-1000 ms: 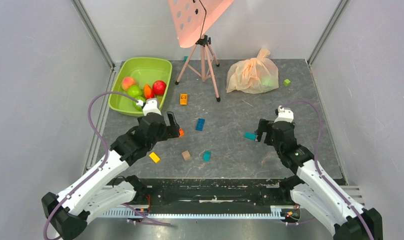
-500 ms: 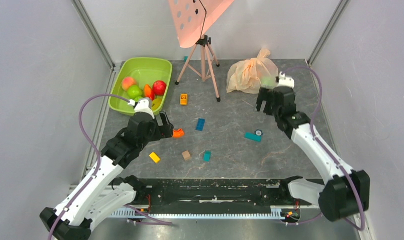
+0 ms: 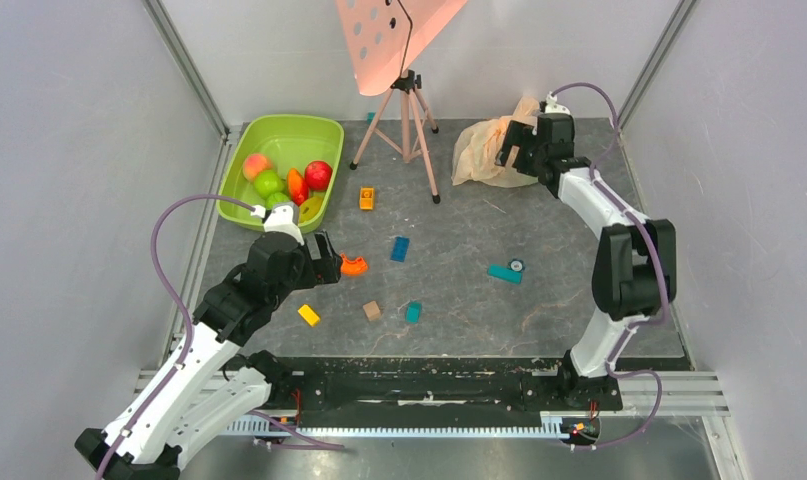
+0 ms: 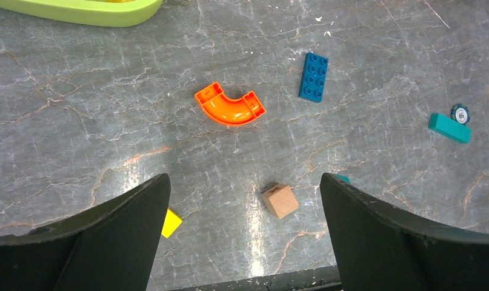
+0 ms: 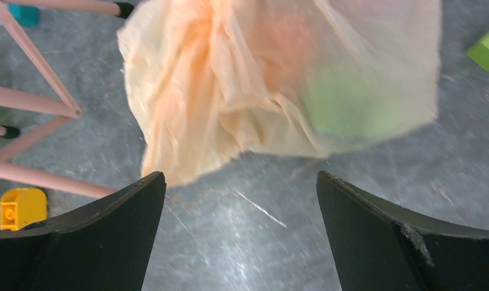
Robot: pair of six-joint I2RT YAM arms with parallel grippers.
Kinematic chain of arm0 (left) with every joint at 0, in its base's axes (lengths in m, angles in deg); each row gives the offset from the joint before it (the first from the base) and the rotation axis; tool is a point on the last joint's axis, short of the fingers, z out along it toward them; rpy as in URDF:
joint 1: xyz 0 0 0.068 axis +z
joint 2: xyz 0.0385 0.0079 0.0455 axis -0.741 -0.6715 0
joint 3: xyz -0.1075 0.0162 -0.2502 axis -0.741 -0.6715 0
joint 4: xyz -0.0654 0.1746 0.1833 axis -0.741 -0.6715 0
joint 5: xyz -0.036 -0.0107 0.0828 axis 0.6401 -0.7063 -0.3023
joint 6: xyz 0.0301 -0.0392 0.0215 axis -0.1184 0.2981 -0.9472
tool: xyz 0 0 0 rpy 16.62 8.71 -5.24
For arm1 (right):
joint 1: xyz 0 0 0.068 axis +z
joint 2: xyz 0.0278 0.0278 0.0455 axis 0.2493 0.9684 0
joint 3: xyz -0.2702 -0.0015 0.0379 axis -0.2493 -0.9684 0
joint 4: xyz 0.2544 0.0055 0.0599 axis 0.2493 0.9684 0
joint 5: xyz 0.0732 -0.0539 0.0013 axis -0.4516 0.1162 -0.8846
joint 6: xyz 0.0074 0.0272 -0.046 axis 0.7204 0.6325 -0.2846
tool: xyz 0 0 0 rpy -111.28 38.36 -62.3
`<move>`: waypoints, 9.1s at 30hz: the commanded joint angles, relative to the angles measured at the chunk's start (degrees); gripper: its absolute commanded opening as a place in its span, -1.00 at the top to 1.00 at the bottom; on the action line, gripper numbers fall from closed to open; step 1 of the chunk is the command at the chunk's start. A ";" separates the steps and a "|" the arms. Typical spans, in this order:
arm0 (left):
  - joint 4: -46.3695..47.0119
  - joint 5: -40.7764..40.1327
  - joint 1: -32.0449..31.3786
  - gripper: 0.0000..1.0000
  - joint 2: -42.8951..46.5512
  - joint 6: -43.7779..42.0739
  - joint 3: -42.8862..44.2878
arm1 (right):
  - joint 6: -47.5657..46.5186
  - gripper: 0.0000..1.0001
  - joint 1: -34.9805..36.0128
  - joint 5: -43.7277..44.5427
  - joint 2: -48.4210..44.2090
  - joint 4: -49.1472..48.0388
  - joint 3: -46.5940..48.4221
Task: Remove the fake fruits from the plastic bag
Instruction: Pick up the plastic bag at the center of the board, then place the plastic bag at the center of the board, then untie the plastic bag at the center of the board.
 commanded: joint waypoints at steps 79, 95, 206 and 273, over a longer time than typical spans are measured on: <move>18.58 17.81 -5.29 -0.99 -6.35 0.68 -0.58 | -4.76 -0.75 21.73 -8.01 -67.59 -4.95 -49.84; 44.15 4.25 -27.93 -0.99 -24.85 -8.94 -3.43 | -0.15 -0.76 21.81 0.96 -65.45 4.06 -46.44; 35.72 19.73 -19.66 -0.81 -19.51 -25.91 3.63 | 0.12 1.00 21.54 8.76 -76.16 -4.14 -53.91; 33.70 23.42 -27.75 0.96 -38.78 -33.97 12.20 | -29.14 -0.24 21.49 -17.63 -41.05 2.84 -33.93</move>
